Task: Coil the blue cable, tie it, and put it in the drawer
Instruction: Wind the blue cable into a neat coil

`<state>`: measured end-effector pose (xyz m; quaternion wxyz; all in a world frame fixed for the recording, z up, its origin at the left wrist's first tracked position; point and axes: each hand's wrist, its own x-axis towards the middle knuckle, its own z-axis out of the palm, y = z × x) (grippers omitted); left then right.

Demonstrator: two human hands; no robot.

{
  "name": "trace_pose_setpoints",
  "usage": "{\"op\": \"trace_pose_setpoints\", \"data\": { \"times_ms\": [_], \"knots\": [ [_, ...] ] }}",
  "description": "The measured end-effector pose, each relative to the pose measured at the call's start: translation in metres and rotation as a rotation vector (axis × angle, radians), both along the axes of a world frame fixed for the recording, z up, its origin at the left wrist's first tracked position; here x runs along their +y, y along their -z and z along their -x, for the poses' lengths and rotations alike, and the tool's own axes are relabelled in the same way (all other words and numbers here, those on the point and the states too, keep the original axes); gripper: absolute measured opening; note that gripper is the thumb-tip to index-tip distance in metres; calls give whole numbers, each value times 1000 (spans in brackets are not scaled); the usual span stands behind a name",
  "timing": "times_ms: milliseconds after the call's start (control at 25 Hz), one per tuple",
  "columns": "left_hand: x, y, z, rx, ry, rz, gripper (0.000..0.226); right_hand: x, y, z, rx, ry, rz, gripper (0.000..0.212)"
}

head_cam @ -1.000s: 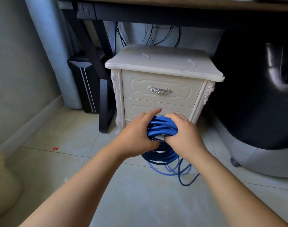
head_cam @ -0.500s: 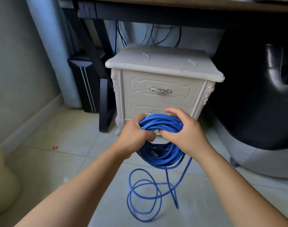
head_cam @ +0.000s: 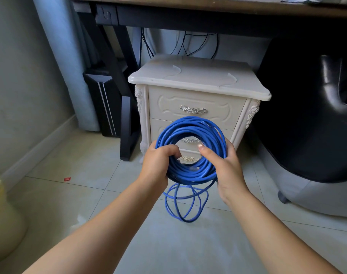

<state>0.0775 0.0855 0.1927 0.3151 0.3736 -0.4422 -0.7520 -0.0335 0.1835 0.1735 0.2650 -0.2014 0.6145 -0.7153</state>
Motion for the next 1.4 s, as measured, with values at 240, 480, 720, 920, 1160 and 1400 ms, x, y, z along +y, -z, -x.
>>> {"op": "trace_pose_setpoints", "data": {
  "times_ms": [240,480,720,920,1160,1400],
  "knots": [
    [6,6,2,98,96,-87,21,-5,3,-1,-260,-37,76,43],
    [-4,-2,-7,-145,344,171,43,0,-7,16,-66,127,-76,35],
    [-12,-10,-10,-359,345,1034,89,8,-22,8,625,-54,-358,53],
    [-8,-1,-6,-478,295,1161,62,9,-24,1,807,-157,-380,56],
    [-1,-5,-3,-378,140,770,24,12,-30,8,520,-172,-281,57],
    [-10,-8,-3,-180,-10,353,15,13,-19,4,220,-156,-133,54]
  ]
}}
